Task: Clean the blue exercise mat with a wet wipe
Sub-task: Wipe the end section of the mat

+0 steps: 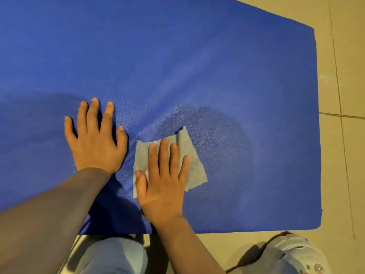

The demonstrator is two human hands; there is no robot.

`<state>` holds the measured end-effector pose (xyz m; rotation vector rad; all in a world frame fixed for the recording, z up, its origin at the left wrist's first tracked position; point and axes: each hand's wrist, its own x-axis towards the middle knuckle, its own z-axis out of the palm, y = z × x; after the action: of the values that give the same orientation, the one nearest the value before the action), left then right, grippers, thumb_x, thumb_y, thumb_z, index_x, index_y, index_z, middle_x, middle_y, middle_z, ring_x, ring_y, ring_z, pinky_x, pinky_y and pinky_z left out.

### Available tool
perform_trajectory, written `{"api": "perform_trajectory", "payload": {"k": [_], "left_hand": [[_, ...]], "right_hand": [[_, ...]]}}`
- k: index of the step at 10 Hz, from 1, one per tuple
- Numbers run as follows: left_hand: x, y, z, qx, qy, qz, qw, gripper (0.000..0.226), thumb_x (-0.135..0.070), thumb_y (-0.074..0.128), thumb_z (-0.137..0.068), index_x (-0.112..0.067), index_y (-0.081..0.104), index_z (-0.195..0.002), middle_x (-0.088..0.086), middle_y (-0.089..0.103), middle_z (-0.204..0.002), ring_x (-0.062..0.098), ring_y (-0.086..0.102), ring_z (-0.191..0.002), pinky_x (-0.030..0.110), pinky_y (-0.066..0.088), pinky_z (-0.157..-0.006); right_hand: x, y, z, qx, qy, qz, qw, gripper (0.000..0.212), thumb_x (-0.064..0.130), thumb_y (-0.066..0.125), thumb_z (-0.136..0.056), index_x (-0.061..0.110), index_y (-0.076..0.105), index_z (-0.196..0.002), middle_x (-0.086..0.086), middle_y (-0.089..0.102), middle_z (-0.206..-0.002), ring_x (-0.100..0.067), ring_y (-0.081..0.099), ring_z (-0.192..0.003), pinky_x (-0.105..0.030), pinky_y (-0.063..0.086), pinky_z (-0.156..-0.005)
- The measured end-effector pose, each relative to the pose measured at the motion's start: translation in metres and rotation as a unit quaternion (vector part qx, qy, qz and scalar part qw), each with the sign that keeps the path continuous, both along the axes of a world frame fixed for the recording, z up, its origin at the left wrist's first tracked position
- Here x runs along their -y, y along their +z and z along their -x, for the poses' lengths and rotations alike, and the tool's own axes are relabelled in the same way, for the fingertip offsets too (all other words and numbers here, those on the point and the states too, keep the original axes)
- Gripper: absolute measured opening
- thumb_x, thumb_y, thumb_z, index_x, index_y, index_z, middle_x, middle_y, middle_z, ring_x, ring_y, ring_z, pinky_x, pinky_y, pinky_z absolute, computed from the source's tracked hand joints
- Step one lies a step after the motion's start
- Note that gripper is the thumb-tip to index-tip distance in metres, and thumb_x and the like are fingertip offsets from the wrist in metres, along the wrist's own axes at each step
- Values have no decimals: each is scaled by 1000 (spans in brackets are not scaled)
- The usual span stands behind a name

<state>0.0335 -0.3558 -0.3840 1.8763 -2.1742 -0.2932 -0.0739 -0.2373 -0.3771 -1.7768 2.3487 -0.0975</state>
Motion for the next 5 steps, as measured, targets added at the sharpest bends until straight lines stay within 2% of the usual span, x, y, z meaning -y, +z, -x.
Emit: {"api": "perform_trajectory", "payload": {"k": [2, 3, 4, 5], "left_hand": [[-1, -2, -1, -2, 2, 6, 1000, 62, -42, 33, -95, -13, 42, -148, 17, 32, -157, 35, 20, -149, 59, 6, -117], [0, -2, -1, -2, 4, 5, 1000, 62, -42, 32, -95, -13, 42, -149, 16, 32, -157, 34, 19, -149, 59, 6, -117], [-1, -1, 0, 0, 2, 1, 1000, 62, -42, 33, -95, -13, 42, -149, 16, 32, -157, 34, 18, -149, 58, 5, -117], [-1, -1, 0, -1, 3, -4, 1000, 63, -43, 32, -94, -13, 42, -149, 16, 31, -158, 33, 18, -149, 58, 5, -117]], "right_hand": [[-5, -3, 39, 26, 121, 49, 991, 64, 56, 42, -95, 24, 40, -150, -2, 32, -158, -22, 24, -148, -54, 18, -117], [19, -6, 69, 29, 106, 72, 991, 66, 60, 43, -92, 23, 44, -147, -2, 35, -157, -23, 27, -147, -56, 15, -118], [56, -7, 95, 28, 35, 68, 997, 70, 63, 38, -89, 23, 43, -147, -4, 35, -157, -25, 25, -146, -53, 7, -117], [81, -3, 102, 54, -20, 22, 998, 75, 65, 26, -89, 25, 35, -151, -2, 23, -162, -25, 15, -150, -51, -3, -116]]}}
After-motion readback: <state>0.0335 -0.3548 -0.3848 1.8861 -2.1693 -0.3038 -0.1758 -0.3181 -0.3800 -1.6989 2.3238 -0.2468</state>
